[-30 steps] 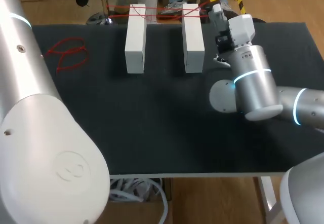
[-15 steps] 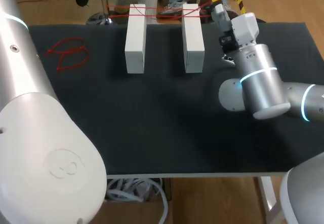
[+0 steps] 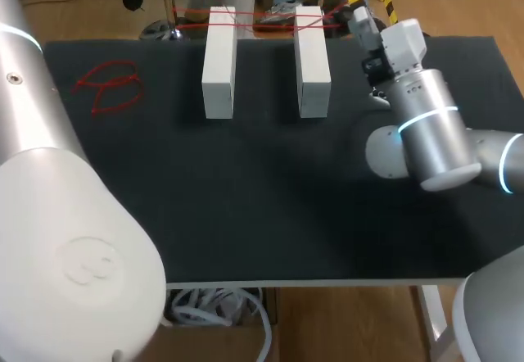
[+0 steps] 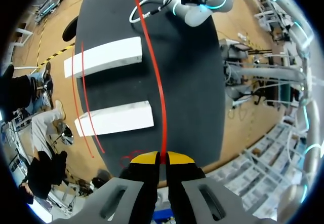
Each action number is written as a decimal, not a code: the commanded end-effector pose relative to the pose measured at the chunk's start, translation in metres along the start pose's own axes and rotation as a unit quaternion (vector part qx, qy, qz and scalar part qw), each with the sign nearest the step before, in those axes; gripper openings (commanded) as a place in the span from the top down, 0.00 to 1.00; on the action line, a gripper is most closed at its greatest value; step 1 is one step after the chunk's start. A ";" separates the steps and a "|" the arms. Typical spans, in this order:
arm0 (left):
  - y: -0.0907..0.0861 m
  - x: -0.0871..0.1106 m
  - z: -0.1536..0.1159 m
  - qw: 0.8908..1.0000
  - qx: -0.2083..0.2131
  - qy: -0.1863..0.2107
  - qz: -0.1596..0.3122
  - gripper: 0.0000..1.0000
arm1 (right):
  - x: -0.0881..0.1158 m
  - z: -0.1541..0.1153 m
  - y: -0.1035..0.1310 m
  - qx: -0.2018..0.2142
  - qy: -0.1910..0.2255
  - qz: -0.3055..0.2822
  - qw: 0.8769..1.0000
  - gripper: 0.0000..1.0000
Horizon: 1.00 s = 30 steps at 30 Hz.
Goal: Grab the tape and strap the tape.
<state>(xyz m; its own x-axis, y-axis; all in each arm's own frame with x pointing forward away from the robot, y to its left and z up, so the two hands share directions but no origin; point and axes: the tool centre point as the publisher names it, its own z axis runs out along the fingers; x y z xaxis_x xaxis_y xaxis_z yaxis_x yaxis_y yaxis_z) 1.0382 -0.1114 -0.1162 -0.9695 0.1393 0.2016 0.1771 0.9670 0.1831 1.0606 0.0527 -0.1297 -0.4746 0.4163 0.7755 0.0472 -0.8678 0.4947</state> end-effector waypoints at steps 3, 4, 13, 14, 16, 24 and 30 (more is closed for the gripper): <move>-0.002 -0.001 -0.009 1.000 0.023 -0.016 0.009 1.00 | -0.001 0.000 0.006 0.009 0.000 -0.004 1.000 1.00; -0.004 -0.002 -0.010 0.999 0.035 -0.028 0.007 1.00 | -0.002 0.000 0.006 0.010 0.001 -0.005 1.000 1.00; -0.009 -0.006 -0.025 0.998 0.031 -0.045 0.024 1.00 | -0.002 0.002 0.010 0.009 0.008 -0.017 1.000 1.00; -0.009 -0.006 -0.026 0.998 0.030 -0.045 0.025 1.00 | -0.002 0.002 0.010 0.009 0.010 -0.018 1.000 1.00; -0.010 -0.007 -0.027 0.998 0.032 -0.046 0.029 1.00 | -0.002 0.003 0.011 0.009 0.011 -0.020 1.000 1.00; -0.009 -0.007 -0.031 0.998 0.035 -0.051 0.033 1.00 | -0.001 0.005 0.010 0.020 0.014 -0.039 0.999 1.00; -0.009 -0.007 -0.031 0.998 0.035 -0.051 0.033 1.00 | 0.011 0.009 0.015 0.045 0.025 -0.101 0.993 1.00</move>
<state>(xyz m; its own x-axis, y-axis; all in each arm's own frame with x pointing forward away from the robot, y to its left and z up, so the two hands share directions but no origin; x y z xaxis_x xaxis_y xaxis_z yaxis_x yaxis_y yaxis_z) 1.0491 -0.1284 -0.0900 -0.9690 0.2196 0.1128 0.2314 0.9672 0.1045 1.0638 0.0524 -0.1245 -0.5264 0.5530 0.6458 -0.0064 -0.7621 0.6474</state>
